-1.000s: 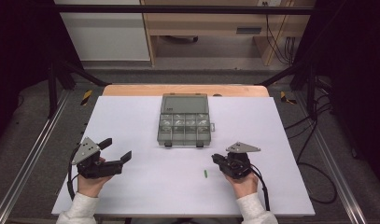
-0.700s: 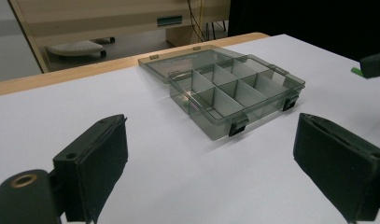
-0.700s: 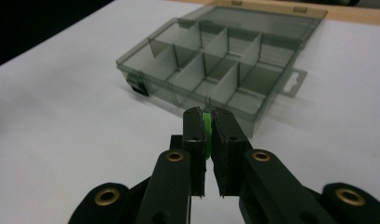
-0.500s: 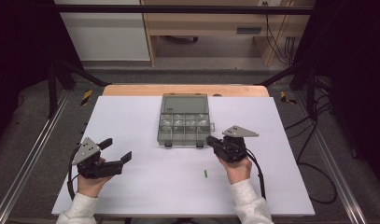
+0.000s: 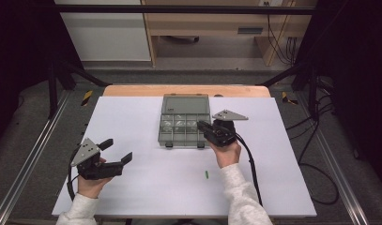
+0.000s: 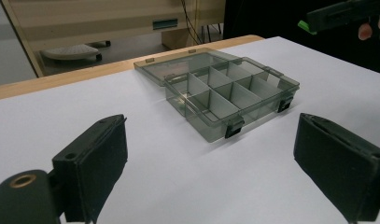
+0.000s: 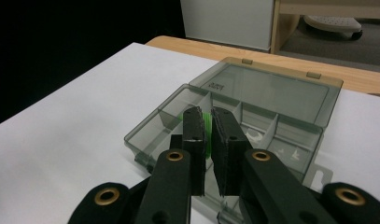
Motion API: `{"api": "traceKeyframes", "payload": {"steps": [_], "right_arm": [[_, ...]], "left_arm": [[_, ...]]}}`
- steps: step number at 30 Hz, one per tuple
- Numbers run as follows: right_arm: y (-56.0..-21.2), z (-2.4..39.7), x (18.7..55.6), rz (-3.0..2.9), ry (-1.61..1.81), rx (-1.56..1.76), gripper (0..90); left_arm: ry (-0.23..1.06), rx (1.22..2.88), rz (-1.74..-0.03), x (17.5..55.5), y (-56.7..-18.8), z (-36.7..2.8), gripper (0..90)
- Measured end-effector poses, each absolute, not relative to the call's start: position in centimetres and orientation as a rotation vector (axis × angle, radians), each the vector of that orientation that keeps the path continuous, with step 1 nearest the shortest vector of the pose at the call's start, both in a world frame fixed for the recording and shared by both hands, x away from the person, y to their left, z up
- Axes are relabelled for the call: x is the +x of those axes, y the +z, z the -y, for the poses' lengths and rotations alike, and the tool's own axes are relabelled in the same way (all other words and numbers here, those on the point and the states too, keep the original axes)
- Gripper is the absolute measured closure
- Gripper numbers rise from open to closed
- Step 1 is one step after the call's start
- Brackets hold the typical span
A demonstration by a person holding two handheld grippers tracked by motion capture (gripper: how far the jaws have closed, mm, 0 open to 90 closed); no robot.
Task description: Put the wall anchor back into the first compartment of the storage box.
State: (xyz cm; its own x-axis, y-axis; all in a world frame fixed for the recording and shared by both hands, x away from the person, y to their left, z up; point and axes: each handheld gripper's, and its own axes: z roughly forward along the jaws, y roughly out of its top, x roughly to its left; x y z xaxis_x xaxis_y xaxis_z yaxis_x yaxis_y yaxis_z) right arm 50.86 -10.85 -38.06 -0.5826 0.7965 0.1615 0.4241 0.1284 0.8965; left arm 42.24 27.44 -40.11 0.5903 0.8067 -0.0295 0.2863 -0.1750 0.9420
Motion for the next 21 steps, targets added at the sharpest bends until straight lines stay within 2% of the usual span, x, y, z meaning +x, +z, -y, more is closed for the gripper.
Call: {"api": "traceKeyframes", "payload": {"steps": [10,21], "right_arm": [[-37.5,8.3,53.1,-2.068,1.428,1.170,84.6],[-38.5,6.3,55.6,-2.084,1.388,1.197,84.6]], "left_arm": [[0.600,1.737,-0.905,42.3,-40.1,-27.4,9.4],[0.597,1.738,-0.907,42.3,-40.2,-27.4,9.4]]}}
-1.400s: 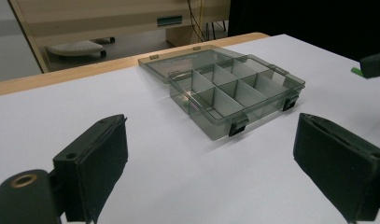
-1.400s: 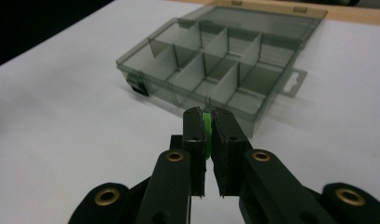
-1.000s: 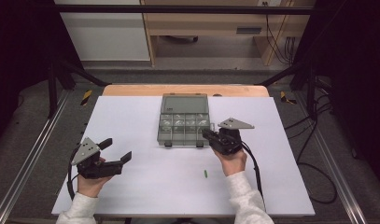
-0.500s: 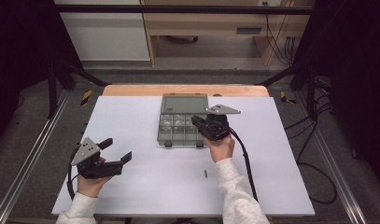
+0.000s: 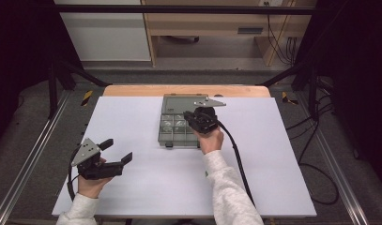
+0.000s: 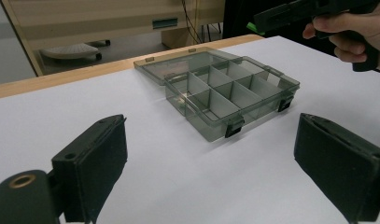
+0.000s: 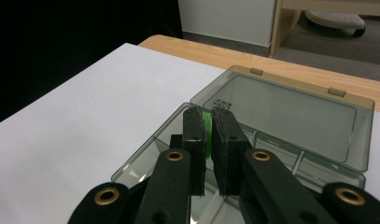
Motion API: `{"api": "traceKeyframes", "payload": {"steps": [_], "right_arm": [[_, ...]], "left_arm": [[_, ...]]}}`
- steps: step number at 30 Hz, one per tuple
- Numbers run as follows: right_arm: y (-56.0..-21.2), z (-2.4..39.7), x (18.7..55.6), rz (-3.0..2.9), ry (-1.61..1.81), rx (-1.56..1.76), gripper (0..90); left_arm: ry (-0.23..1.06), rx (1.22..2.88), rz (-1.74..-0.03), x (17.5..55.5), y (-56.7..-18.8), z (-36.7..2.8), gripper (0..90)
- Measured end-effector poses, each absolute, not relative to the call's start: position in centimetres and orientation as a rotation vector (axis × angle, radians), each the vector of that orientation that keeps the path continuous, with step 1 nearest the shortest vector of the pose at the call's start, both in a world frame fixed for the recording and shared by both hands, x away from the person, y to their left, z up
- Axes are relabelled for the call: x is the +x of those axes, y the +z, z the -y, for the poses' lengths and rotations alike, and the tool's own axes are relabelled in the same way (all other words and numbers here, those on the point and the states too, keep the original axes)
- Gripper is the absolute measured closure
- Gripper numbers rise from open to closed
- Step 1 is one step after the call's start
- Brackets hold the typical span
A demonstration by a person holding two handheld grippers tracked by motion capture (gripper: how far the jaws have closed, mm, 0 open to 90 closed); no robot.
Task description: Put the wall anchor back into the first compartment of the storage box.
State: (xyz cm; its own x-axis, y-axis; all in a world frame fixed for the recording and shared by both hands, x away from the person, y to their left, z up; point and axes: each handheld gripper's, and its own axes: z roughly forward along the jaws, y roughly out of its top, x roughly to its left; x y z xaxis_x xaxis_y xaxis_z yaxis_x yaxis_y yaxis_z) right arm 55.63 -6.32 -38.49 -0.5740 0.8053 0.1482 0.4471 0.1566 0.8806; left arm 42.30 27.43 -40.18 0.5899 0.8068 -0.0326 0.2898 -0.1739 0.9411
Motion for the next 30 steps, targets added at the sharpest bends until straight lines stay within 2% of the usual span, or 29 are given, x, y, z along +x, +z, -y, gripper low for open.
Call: {"api": "traceKeyframes", "payload": {"steps": [30], "right_arm": [[-39.5,1.5,59.7,-2.119,1.344,1.231,84.6]], "left_arm": [[0.591,1.737,-0.905,42.3,-40.2,-27.4,9.4]]}}
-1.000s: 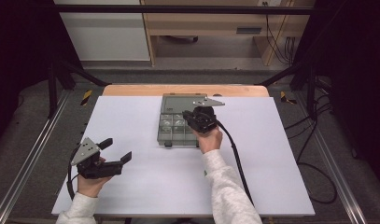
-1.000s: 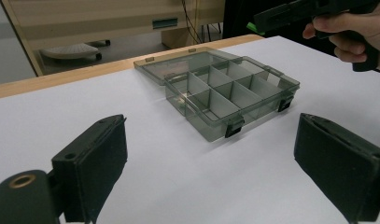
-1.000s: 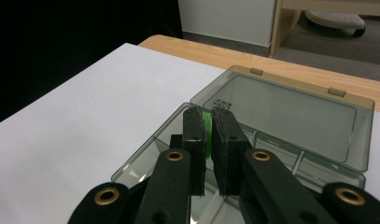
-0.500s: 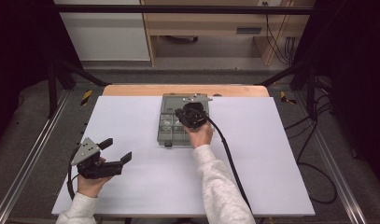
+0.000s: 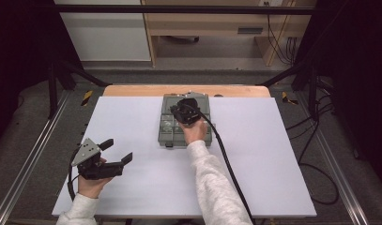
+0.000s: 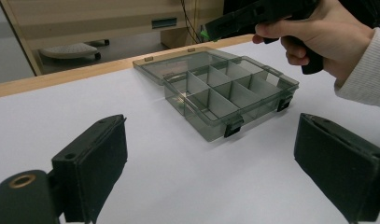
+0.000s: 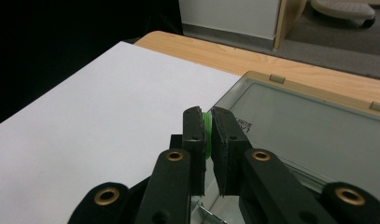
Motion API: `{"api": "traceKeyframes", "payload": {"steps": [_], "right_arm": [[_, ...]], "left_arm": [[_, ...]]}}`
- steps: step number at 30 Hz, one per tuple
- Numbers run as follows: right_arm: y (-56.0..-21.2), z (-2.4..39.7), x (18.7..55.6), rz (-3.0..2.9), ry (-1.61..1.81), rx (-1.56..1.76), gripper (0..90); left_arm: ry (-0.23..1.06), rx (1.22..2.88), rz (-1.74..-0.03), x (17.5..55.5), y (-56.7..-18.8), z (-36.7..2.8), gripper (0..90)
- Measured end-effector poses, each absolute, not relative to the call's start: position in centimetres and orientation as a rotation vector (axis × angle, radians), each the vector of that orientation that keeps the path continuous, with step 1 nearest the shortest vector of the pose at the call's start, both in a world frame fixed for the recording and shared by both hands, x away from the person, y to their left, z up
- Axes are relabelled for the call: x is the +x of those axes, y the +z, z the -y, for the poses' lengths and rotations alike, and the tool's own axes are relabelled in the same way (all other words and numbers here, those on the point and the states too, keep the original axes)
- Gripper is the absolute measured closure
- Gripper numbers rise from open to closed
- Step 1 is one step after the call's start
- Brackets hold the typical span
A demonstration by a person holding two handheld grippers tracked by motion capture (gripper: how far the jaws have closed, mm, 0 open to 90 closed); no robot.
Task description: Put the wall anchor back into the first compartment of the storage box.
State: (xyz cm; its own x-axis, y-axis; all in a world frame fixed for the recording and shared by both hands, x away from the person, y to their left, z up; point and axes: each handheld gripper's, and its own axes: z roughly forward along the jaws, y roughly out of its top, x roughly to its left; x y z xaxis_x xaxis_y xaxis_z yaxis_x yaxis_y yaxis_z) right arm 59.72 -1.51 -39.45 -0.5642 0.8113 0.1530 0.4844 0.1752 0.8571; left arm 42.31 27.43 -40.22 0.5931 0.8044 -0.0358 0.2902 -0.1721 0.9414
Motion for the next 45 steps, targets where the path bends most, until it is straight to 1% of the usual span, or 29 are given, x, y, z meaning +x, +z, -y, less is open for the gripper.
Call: {"api": "traceKeyframes", "payload": {"steps": [13,33,34,35,37,41,44,45], "right_arm": [[-40.7,-0.4,60.9,-2.146,1.309,1.224,84.6],[-44.3,-1.5,62.2,-2.254,1.163,1.298,83.6],[-44.3,-1.5,62.2,-2.262,1.162,1.301,82.9],[-44.3,-1.5,62.2,-2.270,1.160,1.300,80.0],[-44.2,-1.4,62.1,-2.278,1.151,1.285,77.2],[-43.3,-1.0,61.8,-2.274,1.175,1.270,71.0],[-42.0,-0.4,61.3,-2.255,1.225,1.254,63.4],[-41.5,-0.2,61.1,-2.246,1.243,1.241,59.5]], "left_arm": [[0.592,1.732,-0.903,42.2,-40.2,-27.4,9.4],[0.591,1.733,-0.906,42.3,-40.2,-27.4,9.4],[0.593,1.734,-0.905,42.3,-40.2,-27.4,9.5],[0.592,1.735,-0.905,42.3,-40.2,-27.4,9.4],[0.591,1.736,-0.907,42.3,-40.2,-27.4,9.5],[0.591,1.732,-0.908,42.3,-40.2,-27.5,9.5],[0.592,1.733,-0.911,42.3,-40.2,-27.5,9.4],[0.592,1.733,-0.913,42.3,-40.2,-27.5,9.4]]}}
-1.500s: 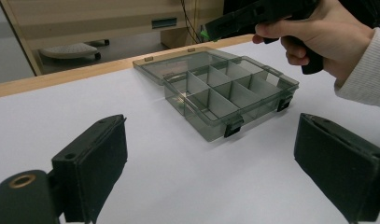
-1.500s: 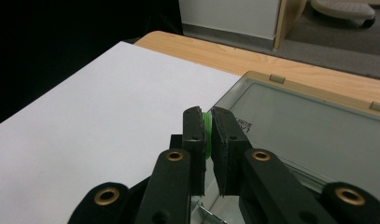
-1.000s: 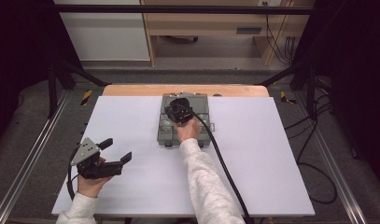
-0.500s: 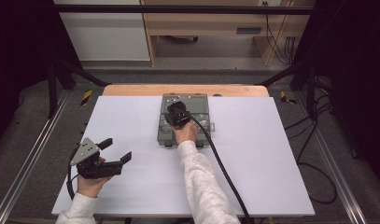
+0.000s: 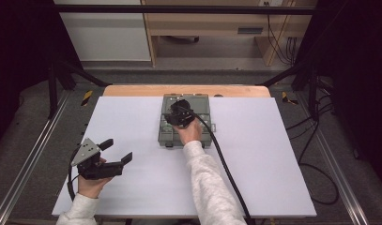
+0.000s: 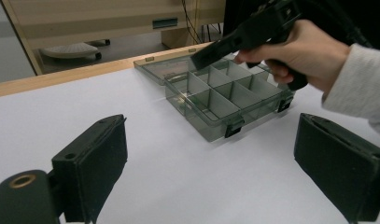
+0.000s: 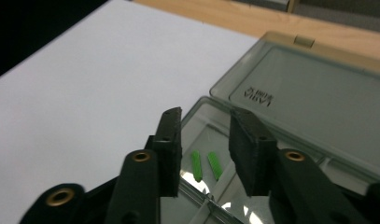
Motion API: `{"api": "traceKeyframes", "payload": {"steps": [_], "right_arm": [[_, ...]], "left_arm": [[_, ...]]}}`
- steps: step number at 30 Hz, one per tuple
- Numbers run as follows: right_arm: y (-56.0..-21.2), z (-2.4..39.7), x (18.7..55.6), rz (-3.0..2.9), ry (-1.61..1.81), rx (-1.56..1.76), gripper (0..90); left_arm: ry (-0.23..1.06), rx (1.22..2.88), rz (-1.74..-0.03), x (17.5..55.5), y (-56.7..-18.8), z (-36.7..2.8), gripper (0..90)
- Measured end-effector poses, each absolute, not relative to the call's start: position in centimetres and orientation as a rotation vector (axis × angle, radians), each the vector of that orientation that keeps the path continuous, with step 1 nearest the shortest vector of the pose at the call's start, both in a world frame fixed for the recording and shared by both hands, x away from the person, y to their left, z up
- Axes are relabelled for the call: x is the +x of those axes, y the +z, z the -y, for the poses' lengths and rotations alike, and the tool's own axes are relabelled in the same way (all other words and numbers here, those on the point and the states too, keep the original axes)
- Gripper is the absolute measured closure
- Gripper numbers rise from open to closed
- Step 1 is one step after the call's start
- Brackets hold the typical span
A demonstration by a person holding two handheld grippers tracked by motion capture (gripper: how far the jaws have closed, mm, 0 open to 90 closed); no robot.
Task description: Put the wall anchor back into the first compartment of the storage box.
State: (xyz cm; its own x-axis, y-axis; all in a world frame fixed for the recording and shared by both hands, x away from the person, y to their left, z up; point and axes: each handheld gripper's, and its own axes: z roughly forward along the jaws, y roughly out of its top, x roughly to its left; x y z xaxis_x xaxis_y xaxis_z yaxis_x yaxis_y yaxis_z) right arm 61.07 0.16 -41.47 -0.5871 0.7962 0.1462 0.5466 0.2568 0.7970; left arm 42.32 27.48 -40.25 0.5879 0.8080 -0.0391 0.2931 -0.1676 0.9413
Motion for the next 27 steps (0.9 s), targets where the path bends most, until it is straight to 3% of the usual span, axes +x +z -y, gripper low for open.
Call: {"api": "traceKeyframes", "payload": {"steps": [10,13,27], "right_arm": [[-37.1,3.1,57.2,-2.125,1.259,1.140,22.4],[-36.4,4.6,56.2,-2.088,1.249,1.140,15.7],[-36.5,11.1,51.1,-2.039,1.321,1.082,11.8]], "left_arm": [[0.593,1.732,-0.919,42.4,-40.3,-27.3,9.4],[0.593,1.734,-0.919,42.4,-40.3,-27.3,9.4],[0.591,1.748,-0.918,42.5,-40.5,-27.1,9.4]]}}
